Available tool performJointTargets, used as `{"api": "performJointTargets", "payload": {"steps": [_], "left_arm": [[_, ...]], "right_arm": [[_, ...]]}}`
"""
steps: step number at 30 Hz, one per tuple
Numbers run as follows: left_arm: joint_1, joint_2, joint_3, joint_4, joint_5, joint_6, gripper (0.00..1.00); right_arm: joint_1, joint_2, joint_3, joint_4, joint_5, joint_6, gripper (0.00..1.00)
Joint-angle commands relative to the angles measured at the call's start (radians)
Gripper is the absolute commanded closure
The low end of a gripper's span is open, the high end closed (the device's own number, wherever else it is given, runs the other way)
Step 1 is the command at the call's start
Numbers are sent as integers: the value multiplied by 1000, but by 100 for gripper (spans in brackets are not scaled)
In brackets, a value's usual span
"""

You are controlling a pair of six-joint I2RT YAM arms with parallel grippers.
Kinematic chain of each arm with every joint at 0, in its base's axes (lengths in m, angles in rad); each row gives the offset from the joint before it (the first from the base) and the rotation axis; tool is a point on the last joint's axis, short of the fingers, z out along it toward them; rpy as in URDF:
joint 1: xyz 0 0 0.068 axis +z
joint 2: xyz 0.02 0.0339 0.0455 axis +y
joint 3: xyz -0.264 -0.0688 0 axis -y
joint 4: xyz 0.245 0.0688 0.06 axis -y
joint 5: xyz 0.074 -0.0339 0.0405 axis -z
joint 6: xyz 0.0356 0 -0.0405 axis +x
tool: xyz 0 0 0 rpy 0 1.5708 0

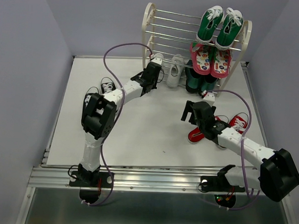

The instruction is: Place and organize the shoes onto the shoe shelf

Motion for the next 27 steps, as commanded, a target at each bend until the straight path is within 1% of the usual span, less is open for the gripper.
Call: {"api": "performJointTargets", "payload": {"steps": [1, 4, 5, 14, 17, 21, 27], "left_arm": [[17, -3, 115, 107, 7, 32, 100], [17, 14, 137, 118, 20, 48, 100], [17, 21, 143, 146, 25, 51, 100], [26, 92, 200, 199, 17, 58, 100], [31, 116, 243, 205, 36, 69, 100], [34, 146, 273, 219, 20, 80, 100], [52, 182, 307, 259, 42, 61, 100]], "right_arm": [[-3, 33, 8, 75, 36, -30, 0], [-3, 52, 12, 86, 41, -36, 0], [-3, 57, 12, 92, 44, -38, 0], [-3, 79, 21, 112, 53, -51, 0], [-3, 91, 18, 117, 67, -59, 0], [-3, 89, 17, 115, 70, -61, 0], [-3, 92, 1, 115, 67, -53, 0]]}}
